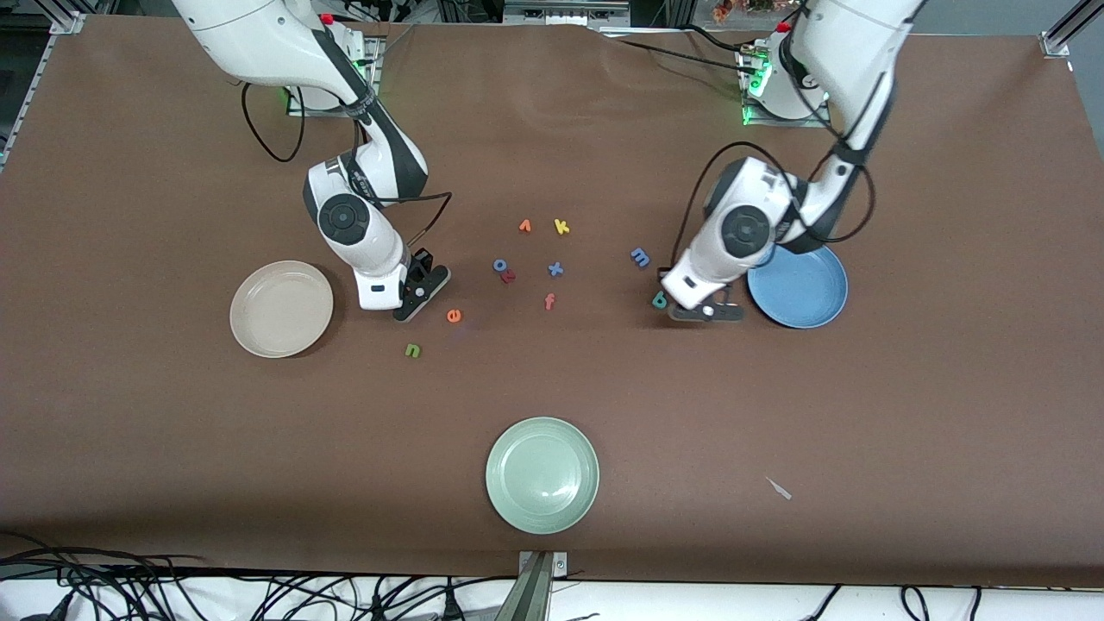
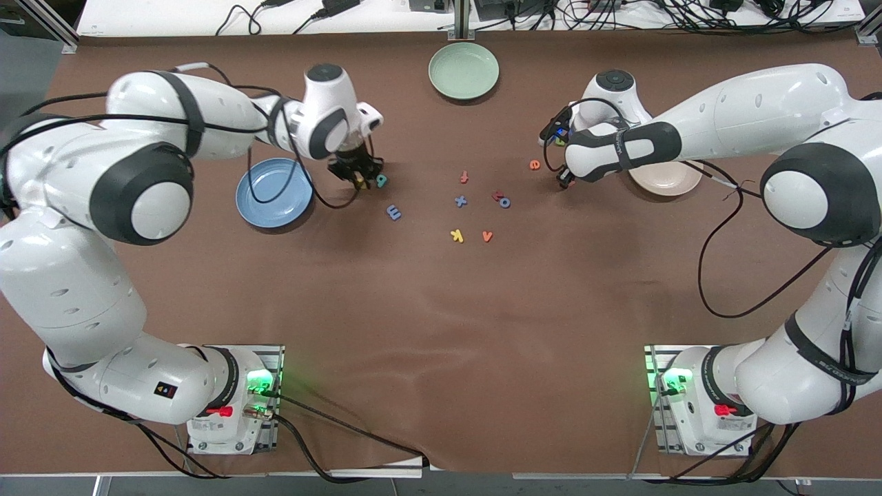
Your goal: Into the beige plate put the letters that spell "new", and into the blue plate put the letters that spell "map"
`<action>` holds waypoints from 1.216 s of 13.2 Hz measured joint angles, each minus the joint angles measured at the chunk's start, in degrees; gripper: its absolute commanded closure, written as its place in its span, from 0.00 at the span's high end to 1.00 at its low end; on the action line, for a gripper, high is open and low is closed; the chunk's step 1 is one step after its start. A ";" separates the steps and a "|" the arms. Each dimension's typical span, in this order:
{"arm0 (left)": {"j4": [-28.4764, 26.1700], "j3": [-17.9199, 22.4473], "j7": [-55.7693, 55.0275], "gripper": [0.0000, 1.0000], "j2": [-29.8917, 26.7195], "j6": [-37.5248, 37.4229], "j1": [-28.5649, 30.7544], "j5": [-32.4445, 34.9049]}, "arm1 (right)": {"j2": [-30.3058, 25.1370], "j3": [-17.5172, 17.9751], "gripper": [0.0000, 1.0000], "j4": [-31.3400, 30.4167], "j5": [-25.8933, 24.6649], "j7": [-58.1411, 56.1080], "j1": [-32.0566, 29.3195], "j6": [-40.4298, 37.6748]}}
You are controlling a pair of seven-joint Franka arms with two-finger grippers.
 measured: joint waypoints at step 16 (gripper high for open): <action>-8.60 -1.13 23.34 0.62 -10.07 -4.87 16.35 -0.01 | -0.25 -9.36 0.14 14.54 0.24 4.45 -9.13 -27.09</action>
